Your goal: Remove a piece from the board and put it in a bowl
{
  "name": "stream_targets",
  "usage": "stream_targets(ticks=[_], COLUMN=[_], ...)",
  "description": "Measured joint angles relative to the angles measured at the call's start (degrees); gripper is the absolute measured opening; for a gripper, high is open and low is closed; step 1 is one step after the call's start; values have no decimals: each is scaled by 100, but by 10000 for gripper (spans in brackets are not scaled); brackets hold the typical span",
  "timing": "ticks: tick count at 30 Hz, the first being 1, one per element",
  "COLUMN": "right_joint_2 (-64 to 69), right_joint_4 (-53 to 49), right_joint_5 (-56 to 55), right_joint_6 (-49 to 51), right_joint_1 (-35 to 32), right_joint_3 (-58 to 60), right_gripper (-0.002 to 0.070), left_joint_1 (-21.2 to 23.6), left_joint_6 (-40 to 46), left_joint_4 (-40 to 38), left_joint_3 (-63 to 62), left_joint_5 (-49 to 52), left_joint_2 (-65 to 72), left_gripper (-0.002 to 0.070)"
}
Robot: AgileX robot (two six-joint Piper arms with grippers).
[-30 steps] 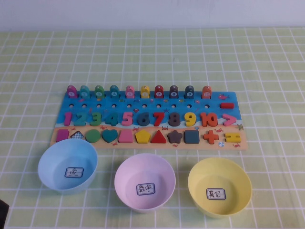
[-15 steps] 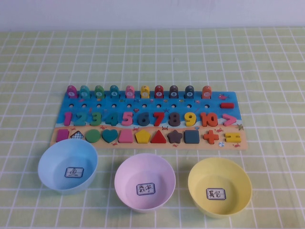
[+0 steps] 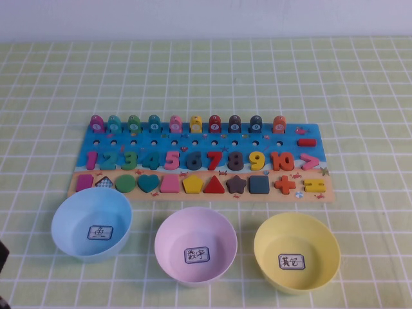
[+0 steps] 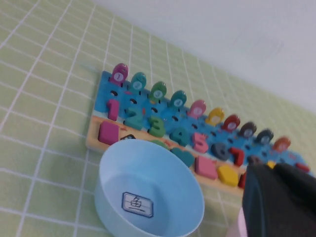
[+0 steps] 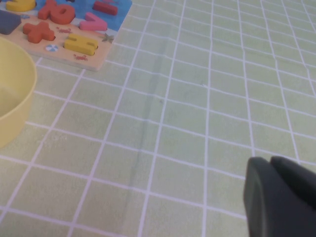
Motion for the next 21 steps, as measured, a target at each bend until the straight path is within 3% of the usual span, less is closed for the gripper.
stream_targets(ticks=[10,15,21], right_joint_2=[0,0,0], right_joint_4=[0,0,0], right_joint_5=[0,0,0], right_joint_6=[0,0,0], right_joint_1=[0,0,0], right_joint_3=[0,0,0], right_gripper=[-17,-17,-17], left_joint_1=[0,-36,-546], left_joint_6=[2819,3210,3076], left_joint_4=[103,423,1237], left_joint_3=[-3086,-4492,-5921], left_joint_5=[2064,3067,3942], left_joint_2=[3108,4588,6221], left_gripper=[-5,-5,-5])
